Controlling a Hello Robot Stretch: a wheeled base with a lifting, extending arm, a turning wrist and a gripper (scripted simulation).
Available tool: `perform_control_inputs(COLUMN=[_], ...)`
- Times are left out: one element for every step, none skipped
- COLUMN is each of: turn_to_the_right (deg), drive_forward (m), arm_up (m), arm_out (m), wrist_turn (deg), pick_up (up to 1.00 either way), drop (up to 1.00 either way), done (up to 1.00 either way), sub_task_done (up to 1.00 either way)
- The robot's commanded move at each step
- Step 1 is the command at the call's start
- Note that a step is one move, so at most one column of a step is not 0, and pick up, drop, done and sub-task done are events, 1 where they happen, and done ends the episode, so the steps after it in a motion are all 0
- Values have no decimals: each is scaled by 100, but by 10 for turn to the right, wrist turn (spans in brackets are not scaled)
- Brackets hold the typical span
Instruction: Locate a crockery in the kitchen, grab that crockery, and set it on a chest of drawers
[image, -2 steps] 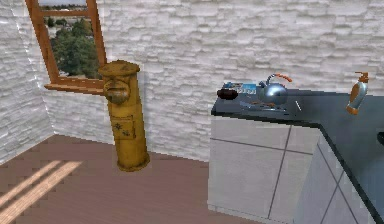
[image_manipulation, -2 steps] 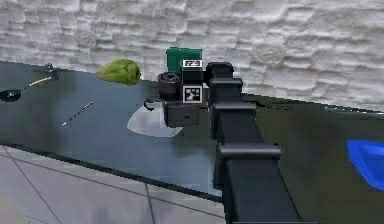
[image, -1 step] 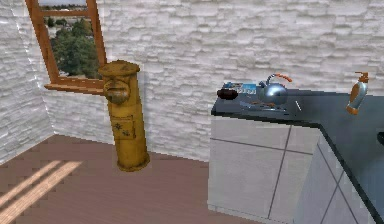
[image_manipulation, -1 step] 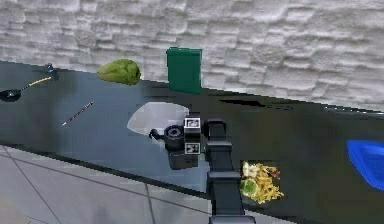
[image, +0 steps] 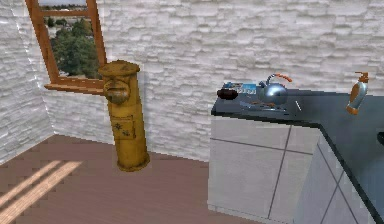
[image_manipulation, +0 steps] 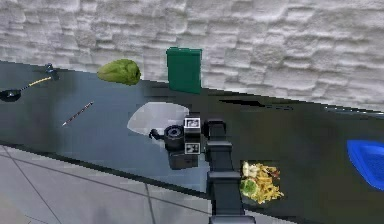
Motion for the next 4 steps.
perform_control_inputs(turn_to_the_right=[0, 0, 0, 0], drive_forward=[0, 0, 0, 0], arm_up=[10, 2, 0, 0], arm_out=[0, 0, 0, 0], wrist_turn=[0, 0, -450, -450], pick_up=[0, 0, 0, 0], drop=[0, 0, 0, 0], done=[0, 0, 0, 0], sub_task_done=[0, 0, 0, 0])
